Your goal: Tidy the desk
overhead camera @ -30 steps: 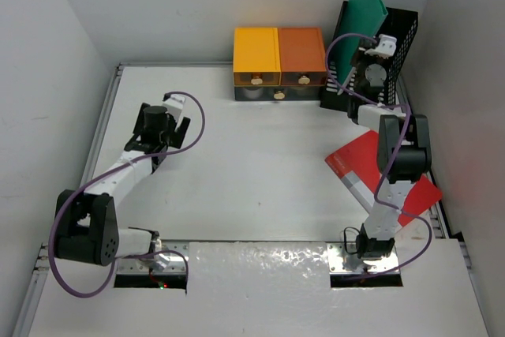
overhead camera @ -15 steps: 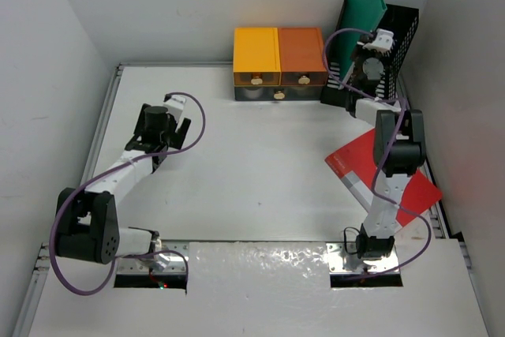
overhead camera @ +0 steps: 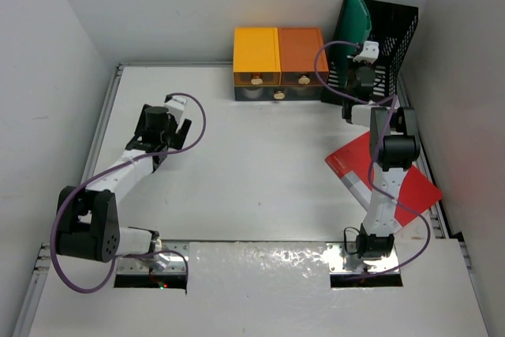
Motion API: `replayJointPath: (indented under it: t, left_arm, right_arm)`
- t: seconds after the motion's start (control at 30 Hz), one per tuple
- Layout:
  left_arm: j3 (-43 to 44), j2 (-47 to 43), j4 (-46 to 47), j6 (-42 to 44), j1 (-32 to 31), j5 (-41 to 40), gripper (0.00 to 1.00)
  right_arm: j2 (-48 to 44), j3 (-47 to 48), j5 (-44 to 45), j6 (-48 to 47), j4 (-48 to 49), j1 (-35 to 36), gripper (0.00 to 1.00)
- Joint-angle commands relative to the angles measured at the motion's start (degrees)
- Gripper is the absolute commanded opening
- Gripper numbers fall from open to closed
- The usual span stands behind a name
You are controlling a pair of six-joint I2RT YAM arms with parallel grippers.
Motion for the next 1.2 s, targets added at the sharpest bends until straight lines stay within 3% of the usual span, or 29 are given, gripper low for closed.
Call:
replayJointPath:
  t: [0.0,0.1,0.23,0.43,0.5,0.57,0.6,0.7,0.8,0.83,1.0,1.17]
  left_arm:
    - [2.1,0.0,0.4,0.3,0.6,0.0,1.0]
    - [2.1,0.1,0.4,0.3,0.6,-0.1,1.0]
    - [2.3,0.0,0.4,0.2,0.6,0.3,1.0]
    - [2.6,0.1,-2.3,-0.1,0.6,1.7,0.99]
    - [2.5,0.1,-2.6,0.0,0.6,1.6,1.0]
    - [2.5,0.1,-2.9,0.1,0.6,1.7,1.0]
    - [2.8,0.2,-3.0,0.0,0.6,1.9,1.0]
    - [3.9,0.6,-4.4,0.0,0.6,3.6,1.0]
    - [4.3,1.1,-5.2,0.2,0.5,5.7,1.0]
    - [4.4,1.3,-5.5,0.3,0.5,6.2,1.0]
    - [6.0,1.4,-8.3,0.4,0.1,8.8,0.99]
    - [12.3,2.1,-15.9,2.0,-3.6,14.2,0.89]
  right_arm:
    - [-2.2,-2.5,0.0,0.6,-6.5,0.8,0.0]
    - [-6.0,-7.4,6.5,0.8,-9.3,0.8,0.0]
    - [-10.2,-14.4,10.2,1.3,-6.1,0.8,0.0]
    - [-10.8,-12.3,3.8,-2.0,-7.8,0.8,0.0]
    - [-10.9,-10.7,-1.9,-1.6,-8.4,0.8,0.0]
    - [-11.5,-9.2,-6.8,-1.6,-10.8,0.8,0.23]
    - [-11.9,-8.7,-7.9,-1.5,-13.3,0.8,0.49]
    - [-15.1,-8.0,-12.1,-1.6,-19.7,0.8,0.71]
    - [-21.2,-10.4,-10.6,0.6,-26.9,0.8,0.95]
    - [-23.0,-11.3,-9.1,1.8,-29.4,0.8,0.99]
    - [-35.2,-17.9,2.9,9.0,-49.5,0.8,0.99]
    - [-41.5,-27.3,1.8,12.1,-51.8,-0.2,0.99]
